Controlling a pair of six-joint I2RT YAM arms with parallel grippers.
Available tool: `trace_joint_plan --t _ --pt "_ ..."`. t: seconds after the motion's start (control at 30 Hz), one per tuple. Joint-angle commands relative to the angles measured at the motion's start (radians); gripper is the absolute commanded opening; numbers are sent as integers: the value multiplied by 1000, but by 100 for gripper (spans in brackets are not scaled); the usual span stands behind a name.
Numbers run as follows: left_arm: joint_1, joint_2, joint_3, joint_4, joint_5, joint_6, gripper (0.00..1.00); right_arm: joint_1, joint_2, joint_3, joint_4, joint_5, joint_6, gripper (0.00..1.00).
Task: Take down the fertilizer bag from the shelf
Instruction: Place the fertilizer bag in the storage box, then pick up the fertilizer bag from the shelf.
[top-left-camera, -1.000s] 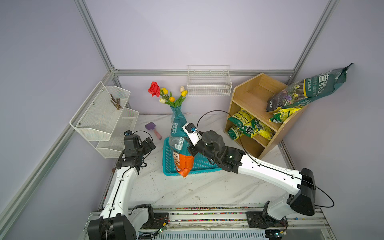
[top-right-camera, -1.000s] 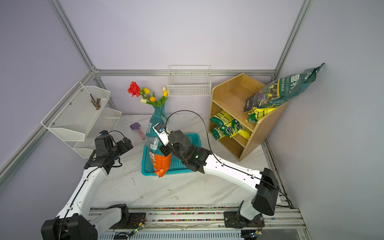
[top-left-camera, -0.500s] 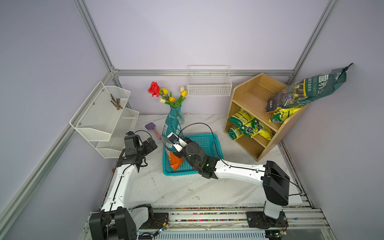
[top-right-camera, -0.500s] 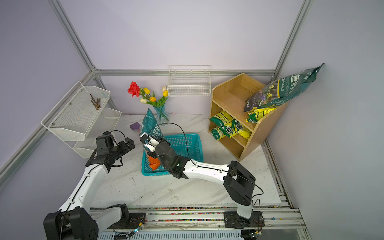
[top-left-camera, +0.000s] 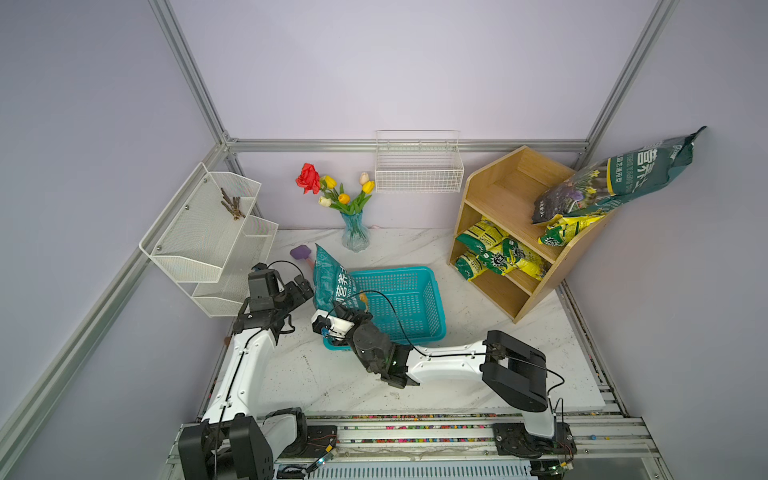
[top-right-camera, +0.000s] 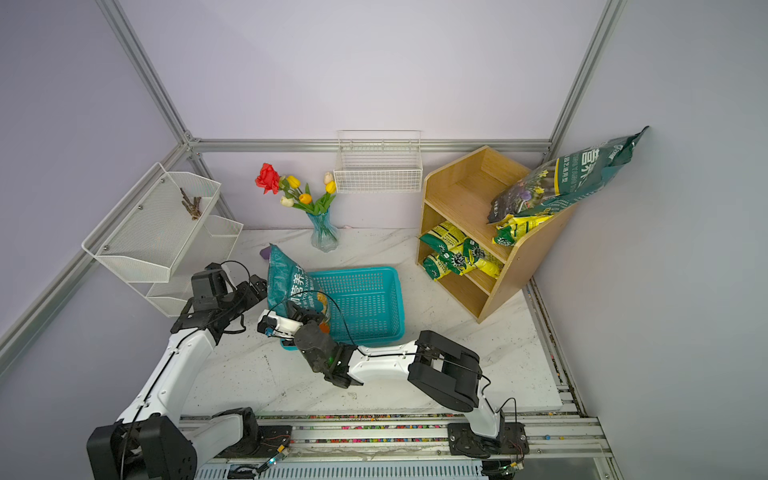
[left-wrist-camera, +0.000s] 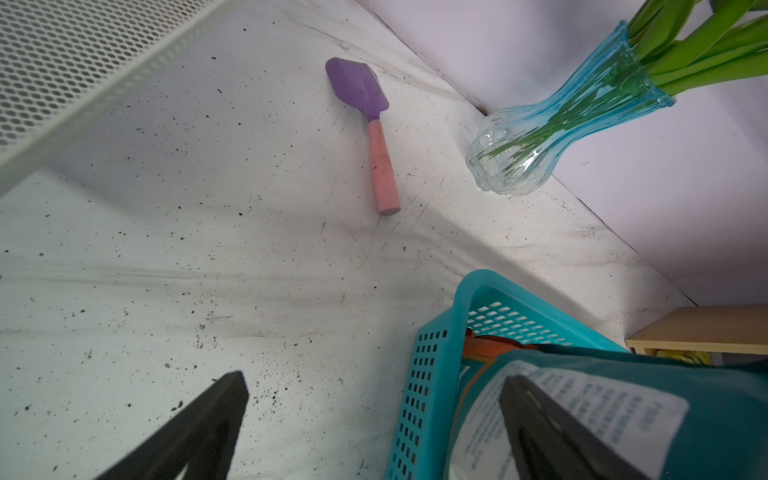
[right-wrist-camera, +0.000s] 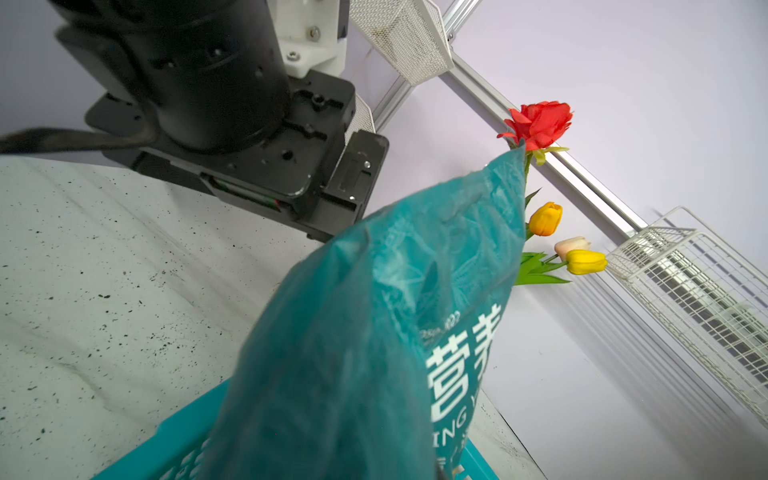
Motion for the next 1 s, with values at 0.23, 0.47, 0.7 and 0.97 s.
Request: trace_joint_plan --t 0.23,0.47,0.7,0.97 --pt "45 7 -10 -80 -133 -59 100 28 -119 27 -123 -126 225 87" --pt "70 20 -8 -77 -113 -55 100 27 -271 36 -294 -240 435 100" --pt "71 24 6 -85 -83 7 100 -41 -341 175 -532 -194 575 100" --pt "62 16 133 -56 95 -17 100 -224 -449 343 -847 8 739 100"
